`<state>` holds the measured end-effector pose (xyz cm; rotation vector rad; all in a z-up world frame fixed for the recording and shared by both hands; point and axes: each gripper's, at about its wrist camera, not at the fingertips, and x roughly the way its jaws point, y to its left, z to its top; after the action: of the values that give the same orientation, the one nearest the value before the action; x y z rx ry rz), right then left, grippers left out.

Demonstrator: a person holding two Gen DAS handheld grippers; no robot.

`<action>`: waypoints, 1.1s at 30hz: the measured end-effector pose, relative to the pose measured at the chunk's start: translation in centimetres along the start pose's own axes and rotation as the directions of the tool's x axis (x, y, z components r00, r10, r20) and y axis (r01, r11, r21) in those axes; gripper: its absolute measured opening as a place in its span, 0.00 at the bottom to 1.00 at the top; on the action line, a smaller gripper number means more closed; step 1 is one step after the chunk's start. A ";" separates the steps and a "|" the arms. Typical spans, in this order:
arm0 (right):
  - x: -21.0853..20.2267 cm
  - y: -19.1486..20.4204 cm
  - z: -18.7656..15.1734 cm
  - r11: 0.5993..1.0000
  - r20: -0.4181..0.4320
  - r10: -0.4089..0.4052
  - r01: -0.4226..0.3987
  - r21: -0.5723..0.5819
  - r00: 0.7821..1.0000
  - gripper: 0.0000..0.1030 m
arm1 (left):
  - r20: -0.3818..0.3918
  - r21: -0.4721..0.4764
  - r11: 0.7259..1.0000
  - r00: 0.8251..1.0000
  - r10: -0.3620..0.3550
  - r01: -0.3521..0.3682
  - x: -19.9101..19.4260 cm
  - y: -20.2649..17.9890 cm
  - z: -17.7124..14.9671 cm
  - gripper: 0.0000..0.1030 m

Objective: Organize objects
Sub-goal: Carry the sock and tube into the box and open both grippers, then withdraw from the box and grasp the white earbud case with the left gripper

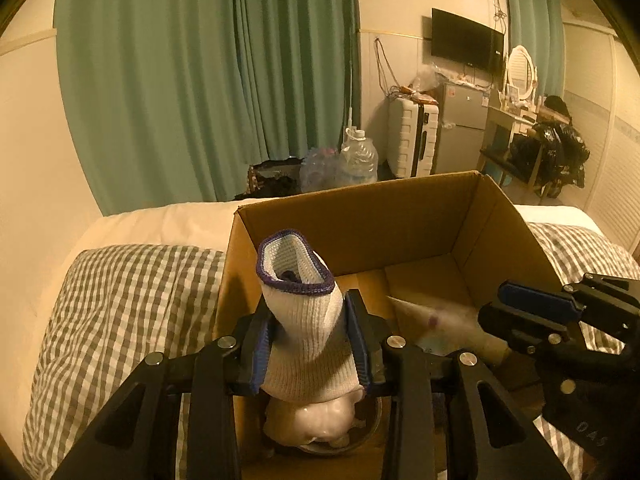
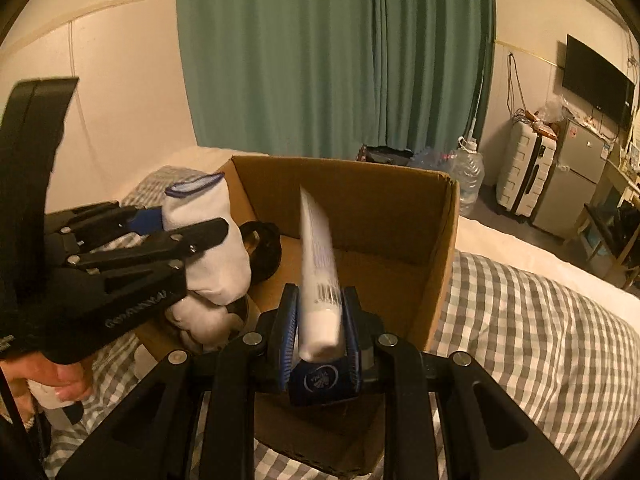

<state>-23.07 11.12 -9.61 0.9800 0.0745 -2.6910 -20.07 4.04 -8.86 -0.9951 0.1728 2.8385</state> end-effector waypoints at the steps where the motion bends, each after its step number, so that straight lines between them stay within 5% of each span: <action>1: -0.3 -0.1 0.0 1.000 0.012 0.004 -0.004 0.005 1.000 0.22 | 0.007 0.000 1.000 1.000 0.008 -0.008 -0.3 -0.1 0.0 0.40; 4: -1.5 -0.2 0.1 1.000 0.050 -0.001 0.000 0.010 0.999 0.37 | 0.043 0.006 0.999 0.998 0.038 -0.039 -1.5 -0.1 0.3 0.47; 8: -3.3 -0.1 0.5 0.999 0.095 -0.036 0.037 -0.008 0.995 0.46 | 0.088 0.012 0.997 0.993 0.078 -0.079 -3.7 0.1 0.6 0.68; 18: -9.3 0.5 0.3 0.999 0.187 -0.049 0.049 0.003 0.981 0.67 | 0.147 -0.023 0.994 0.983 0.113 -0.111 -10.7 1.9 0.3 0.84; 23: -12.8 2.5 0.4 0.998 0.254 -0.056 0.060 -0.008 0.966 0.92 | 0.155 -0.030 0.992 0.980 0.122 -0.119 -14.1 2.5 -0.9 0.89; 33: -17.7 4.7 -1.5 0.996 0.300 -0.068 0.082 -0.032 0.951 0.97 | 0.112 -0.026 0.993 0.987 0.115 -0.113 -17.5 3.5 -4.1 0.91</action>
<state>-7.89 11.07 0.68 0.5574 0.1112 -2.8609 -4.55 -1.47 -0.86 -0.8507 0.1959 2.9961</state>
